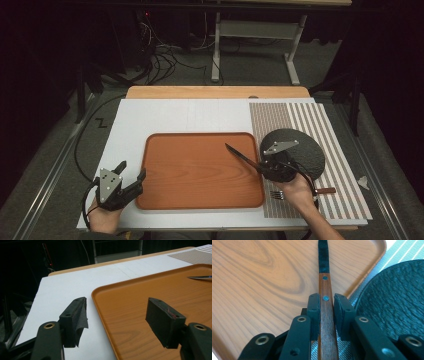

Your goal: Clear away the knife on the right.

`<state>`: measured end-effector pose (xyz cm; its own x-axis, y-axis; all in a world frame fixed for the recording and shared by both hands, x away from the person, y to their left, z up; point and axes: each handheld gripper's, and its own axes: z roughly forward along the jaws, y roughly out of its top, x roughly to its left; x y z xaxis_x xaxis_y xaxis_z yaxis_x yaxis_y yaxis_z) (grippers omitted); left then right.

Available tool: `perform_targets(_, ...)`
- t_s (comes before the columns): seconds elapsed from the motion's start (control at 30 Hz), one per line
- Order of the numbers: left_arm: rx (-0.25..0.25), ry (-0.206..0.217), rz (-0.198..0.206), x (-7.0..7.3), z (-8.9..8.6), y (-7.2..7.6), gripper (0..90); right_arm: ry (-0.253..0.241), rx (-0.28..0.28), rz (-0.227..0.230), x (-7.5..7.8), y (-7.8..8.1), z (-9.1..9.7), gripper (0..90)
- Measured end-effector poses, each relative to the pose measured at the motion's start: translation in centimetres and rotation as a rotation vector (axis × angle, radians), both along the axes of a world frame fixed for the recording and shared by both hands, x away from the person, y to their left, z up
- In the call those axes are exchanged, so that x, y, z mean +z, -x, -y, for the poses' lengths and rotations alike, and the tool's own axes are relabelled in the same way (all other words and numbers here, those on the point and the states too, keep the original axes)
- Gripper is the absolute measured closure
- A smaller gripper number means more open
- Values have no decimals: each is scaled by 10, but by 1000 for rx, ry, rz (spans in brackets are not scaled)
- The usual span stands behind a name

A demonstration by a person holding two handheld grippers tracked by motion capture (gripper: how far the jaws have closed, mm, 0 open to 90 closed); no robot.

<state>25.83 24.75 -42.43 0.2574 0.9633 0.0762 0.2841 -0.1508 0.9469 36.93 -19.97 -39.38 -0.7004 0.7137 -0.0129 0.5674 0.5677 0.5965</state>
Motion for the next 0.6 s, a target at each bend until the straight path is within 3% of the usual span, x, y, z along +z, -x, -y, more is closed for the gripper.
perform_targets(0.6, 1, 0, 3, 0, 0, 0, 333, 28, 27, -34, -14, 7, -31, 776)
